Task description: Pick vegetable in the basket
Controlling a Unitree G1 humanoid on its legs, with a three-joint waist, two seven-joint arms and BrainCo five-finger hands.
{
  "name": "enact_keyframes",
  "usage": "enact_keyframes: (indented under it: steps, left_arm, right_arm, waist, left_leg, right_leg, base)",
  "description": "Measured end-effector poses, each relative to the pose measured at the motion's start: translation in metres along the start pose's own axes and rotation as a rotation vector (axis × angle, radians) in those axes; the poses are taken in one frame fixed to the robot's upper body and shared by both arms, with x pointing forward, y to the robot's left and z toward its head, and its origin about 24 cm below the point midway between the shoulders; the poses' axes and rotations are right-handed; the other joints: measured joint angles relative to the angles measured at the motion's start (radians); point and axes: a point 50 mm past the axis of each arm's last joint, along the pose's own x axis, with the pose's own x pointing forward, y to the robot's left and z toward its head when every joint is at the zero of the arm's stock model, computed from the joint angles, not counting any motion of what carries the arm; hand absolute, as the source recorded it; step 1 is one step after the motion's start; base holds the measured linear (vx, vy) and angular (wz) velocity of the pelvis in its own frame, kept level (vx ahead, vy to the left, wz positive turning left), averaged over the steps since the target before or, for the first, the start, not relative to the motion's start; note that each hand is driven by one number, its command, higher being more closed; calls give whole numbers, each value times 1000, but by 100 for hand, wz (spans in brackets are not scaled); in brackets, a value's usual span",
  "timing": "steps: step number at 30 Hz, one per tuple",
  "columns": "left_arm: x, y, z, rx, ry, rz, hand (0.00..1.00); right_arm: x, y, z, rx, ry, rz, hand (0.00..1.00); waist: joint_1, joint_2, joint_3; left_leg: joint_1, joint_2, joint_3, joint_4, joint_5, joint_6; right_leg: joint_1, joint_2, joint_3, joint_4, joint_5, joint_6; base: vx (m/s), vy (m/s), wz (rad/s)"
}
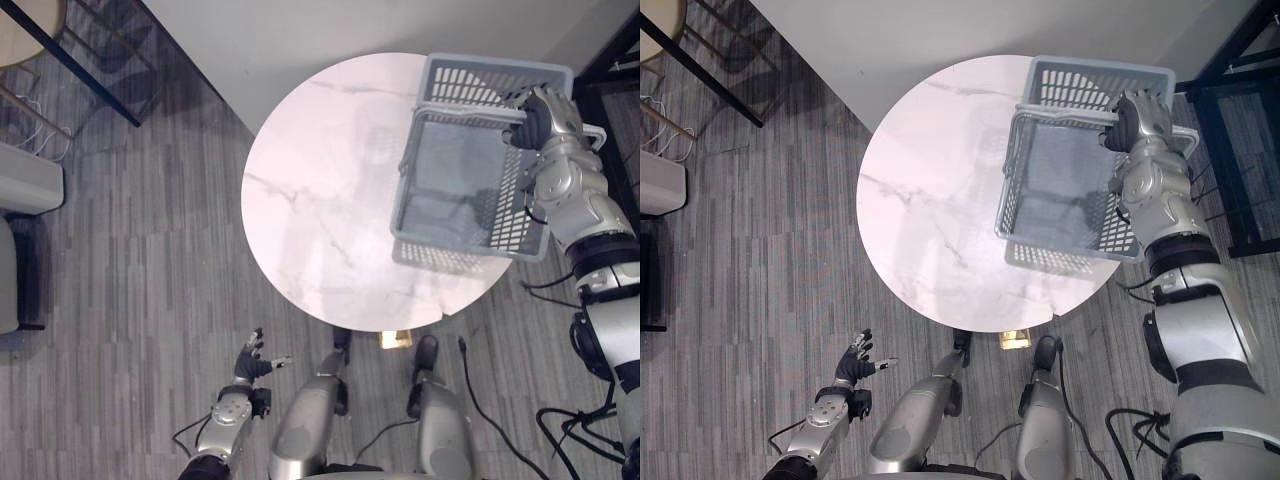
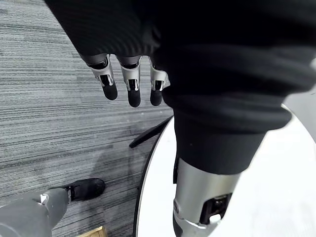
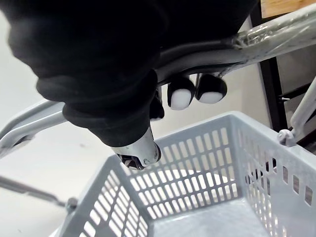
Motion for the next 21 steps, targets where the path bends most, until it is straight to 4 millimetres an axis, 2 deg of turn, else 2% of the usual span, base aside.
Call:
enact_keyframes:
  steps: [3,5,6,7,10,11,13,16,18,19,21]
  left_arm:
    - [0,0,-2,-9,11,3,0]
    - [-1,0,-3,-12,15,3,0]
    - [-2,1,-4,-14,18,8,0]
    - [-4,6,-7,-20,30,25,0]
    - [-11,14,-16,-42,56,45,0]
    - [-16,18,-21,-52,68,62,0]
    - [-21,23,-27,-63,83,83,0]
    - [-31,30,-34,-78,93,112,0]
    - [-35,33,-35,-82,90,124,0]
    - [-37,34,-35,-83,89,120,0]
    - [-37,33,-33,-85,76,103,0]
  right_arm:
    - [-29,24,-16,166,49,21,100]
    - [-62,45,-29,300,97,56,100]
    - [-70,50,-31,324,105,68,100]
    - [-92,58,-38,379,132,86,100]
    - [-124,61,-57,433,202,104,100]
    - [-143,58,-70,452,249,93,100]
    - [-167,54,-86,474,323,78,100]
    - [-202,52,-107,523,443,60,100]
    - [-224,57,-116,583,524,62,100]
    - [-239,62,-120,628,573,75,100]
    - [-254,69,-122,702,619,101,100]
  waist:
    - [-26,-20,-9]
    - [-42,-55,-28]
    - [-45,-67,-37]
    - [-62,-92,-58]
    - [-74,-129,-97]
    - [-89,-141,-126]
    - [-96,-151,-167]
    - [-124,-155,-223]
    - [-142,-157,-237]
    - [-144,-156,-253]
    - [-146,-157,-259]
  left_leg:
    - [20,1,0,0,-1,-2]
    - [38,4,14,0,-7,-9]
    - [41,5,21,0,-8,-10]
    - [53,6,28,0,-12,-12]
    - [84,7,55,0,-30,-16]
    - [102,7,71,0,-43,-16]
    - [122,9,99,0,-58,-16]
    - [151,12,140,0,-77,-15]
    - [180,12,165,0,-89,-16]
    - [192,13,180,0,-97,-18]
    - [212,16,201,0,-104,-20]
  right_leg:
    - [23,2,0,-8,1,2]
    - [40,6,17,-23,7,10]
    - [40,7,24,-25,8,10]
    - [56,9,30,-42,13,14]
    - [78,11,58,-54,14,19]
    - [94,12,75,-68,15,25]
    - [107,14,103,-86,20,33]
    - [117,16,144,-93,21,35]
    - [139,22,168,-105,25,36]
    - [141,26,184,-106,25,36]
    - [148,31,206,-105,25,36]
  base:
    - [-3,1,-1]
    - [0,7,-16]
    - [18,3,-23]
    - [33,1,-16]
    - [45,6,-27]
    - [42,6,-36]
    - [61,7,-46]
    - [60,2,-39]
    - [41,4,-40]
    - [29,2,-43]
    - [30,-5,-39]
